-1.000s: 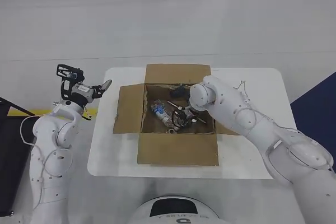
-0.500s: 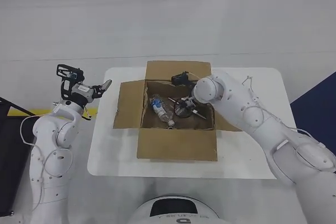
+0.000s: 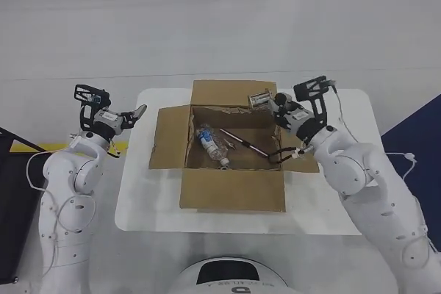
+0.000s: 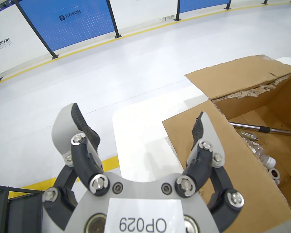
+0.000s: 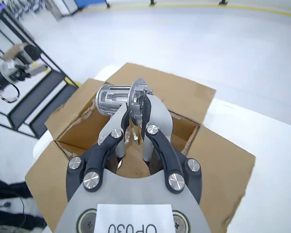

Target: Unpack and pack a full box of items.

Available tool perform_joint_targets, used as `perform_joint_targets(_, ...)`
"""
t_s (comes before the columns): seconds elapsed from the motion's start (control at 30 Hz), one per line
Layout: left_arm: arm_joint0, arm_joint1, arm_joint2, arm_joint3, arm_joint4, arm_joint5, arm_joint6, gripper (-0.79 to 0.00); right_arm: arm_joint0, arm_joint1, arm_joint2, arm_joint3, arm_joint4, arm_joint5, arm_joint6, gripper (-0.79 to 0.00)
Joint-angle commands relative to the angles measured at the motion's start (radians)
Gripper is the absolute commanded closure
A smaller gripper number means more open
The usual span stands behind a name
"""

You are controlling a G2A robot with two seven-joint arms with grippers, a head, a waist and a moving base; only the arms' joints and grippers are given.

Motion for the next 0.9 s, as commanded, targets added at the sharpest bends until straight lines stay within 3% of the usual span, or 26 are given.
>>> perform_joint_targets(0.0, 0.000, 0.000, 0.000, 0.000, 0.000, 0.000, 0.000, -0.785, -0.183, 0.006, 0.163, -0.014, 0.065, -0.001, -0.111, 0.000)
perform_joint_targets(0.1, 0.000, 0.000, 0.000, 0.000, 0.000, 0.000, 0.000, -0.785, -0.336, 0.008, 0.315, 0.012, 0.160, -0.019, -0.159, 0.000)
perform_joint_targets(0.23, 0.000, 0.000, 0.000, 0.000, 0.000, 0.000, 0.000, -0.785, -0.432, 0.002, 0.414, 0.077, 0.239, 0.042, -0.162, 0.000)
perform_joint_targets(0.37, 0.000, 0.000, 0.000, 0.000, 0.000, 0.000, 0.000, -0.785, -0.448, -0.005, 0.406, 0.072, 0.087, 0.360, -0.169, 0.000)
perform_joint_targets(0.43, 0.000, 0.000, 0.000, 0.000, 0.000, 0.000, 0.000, -0.785, -0.422, -0.002, 0.359, 0.068, -0.107, 0.577, -0.100, 0.000)
perform_joint_targets(0.53, 0.000, 0.000, 0.000, 0.000, 0.000, 0.000, 0.000, -0.785, -0.316, 0.009, 0.252, 0.125, -0.422, 0.734, 0.066, 0.000)
perform_joint_targets(0.67, 0.000, 0.000, 0.000, 0.000, 0.000, 0.000, 0.000, -0.785, -0.136, 0.010, 0.121, 0.269, -0.744, 0.767, 0.285, 0.000)
perform_joint_targets(0.77, 0.000, 0.000, 0.000, 0.000, 0.000, 0.000, 0.000, -0.785, -0.024, 0.001, 0.024, 0.351, -0.900, 0.687, 0.430, 0.000)
perform_joint_targets(0.87, 0.000, 0.000, 0.000, 0.000, 0.000, 0.000, 0.000, -0.785, 0.063, -0.015, -0.054, 0.408, -0.958, 0.588, 0.542, 0.000)
